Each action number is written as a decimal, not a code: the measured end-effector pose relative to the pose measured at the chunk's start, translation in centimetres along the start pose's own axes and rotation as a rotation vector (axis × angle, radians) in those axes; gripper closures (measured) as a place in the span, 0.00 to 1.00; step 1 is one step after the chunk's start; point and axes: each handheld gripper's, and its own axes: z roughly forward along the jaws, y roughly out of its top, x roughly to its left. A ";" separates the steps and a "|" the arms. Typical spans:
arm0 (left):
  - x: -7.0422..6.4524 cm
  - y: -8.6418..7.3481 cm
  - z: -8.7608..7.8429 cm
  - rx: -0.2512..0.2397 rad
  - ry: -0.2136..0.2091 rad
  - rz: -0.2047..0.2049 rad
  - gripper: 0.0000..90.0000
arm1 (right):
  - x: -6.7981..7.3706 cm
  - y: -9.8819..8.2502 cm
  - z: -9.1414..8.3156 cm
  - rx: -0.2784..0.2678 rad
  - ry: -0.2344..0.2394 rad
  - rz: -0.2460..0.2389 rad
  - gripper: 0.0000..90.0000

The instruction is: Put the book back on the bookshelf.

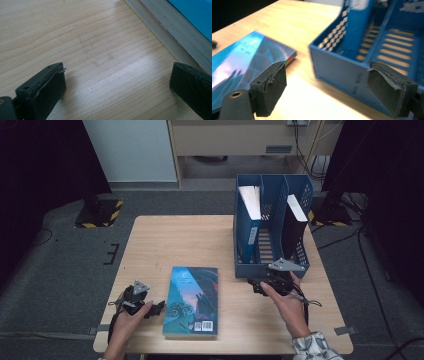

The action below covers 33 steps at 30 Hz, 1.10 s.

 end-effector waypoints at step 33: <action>-3.4 2.3 -1.2 -0.132 -0.166 0.018 0.11 | 8.2 -1.9 5.8 0.187 0.243 -0.133 0.19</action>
